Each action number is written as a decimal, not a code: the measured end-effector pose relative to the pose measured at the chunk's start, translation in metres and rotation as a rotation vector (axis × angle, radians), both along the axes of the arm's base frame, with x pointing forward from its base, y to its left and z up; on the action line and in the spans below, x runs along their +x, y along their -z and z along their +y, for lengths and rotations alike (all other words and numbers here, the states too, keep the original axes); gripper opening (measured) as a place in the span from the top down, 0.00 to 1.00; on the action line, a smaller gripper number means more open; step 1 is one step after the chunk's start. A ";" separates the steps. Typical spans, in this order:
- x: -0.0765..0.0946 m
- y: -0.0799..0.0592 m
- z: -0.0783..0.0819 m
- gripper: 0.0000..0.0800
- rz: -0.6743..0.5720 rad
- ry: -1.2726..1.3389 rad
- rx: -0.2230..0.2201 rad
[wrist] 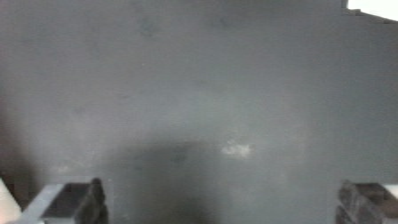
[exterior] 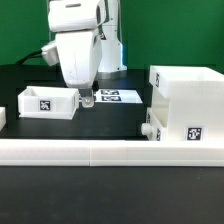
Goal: Assemble drawer
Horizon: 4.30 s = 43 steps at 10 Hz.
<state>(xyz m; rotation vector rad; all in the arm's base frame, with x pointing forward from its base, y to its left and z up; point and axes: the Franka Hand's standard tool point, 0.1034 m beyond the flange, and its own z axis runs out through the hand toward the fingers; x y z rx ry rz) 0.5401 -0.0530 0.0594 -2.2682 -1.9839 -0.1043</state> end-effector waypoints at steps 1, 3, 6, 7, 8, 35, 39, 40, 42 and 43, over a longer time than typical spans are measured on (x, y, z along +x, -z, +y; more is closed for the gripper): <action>0.000 0.000 0.000 0.19 0.002 0.010 0.000; -0.001 0.001 -0.001 0.19 0.020 0.133 -0.002; -0.018 -0.002 -0.018 0.19 0.025 0.400 -0.016; -0.028 -0.005 -0.021 0.19 0.033 0.526 -0.026; -0.035 -0.008 -0.025 0.19 0.021 0.608 -0.034; -0.129 0.054 -0.024 0.19 0.076 1.302 -0.050; -0.130 0.055 -0.024 0.71 0.075 1.288 -0.051; -0.129 0.055 -0.023 0.71 0.075 1.285 -0.051; -0.127 0.054 -0.022 0.95 0.070 1.281 -0.049; -0.127 0.054 -0.020 0.95 0.070 1.279 -0.049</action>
Offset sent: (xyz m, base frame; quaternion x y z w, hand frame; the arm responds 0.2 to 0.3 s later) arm -0.0169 -0.0346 -0.0072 -0.0390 0.0209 0.2424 0.9692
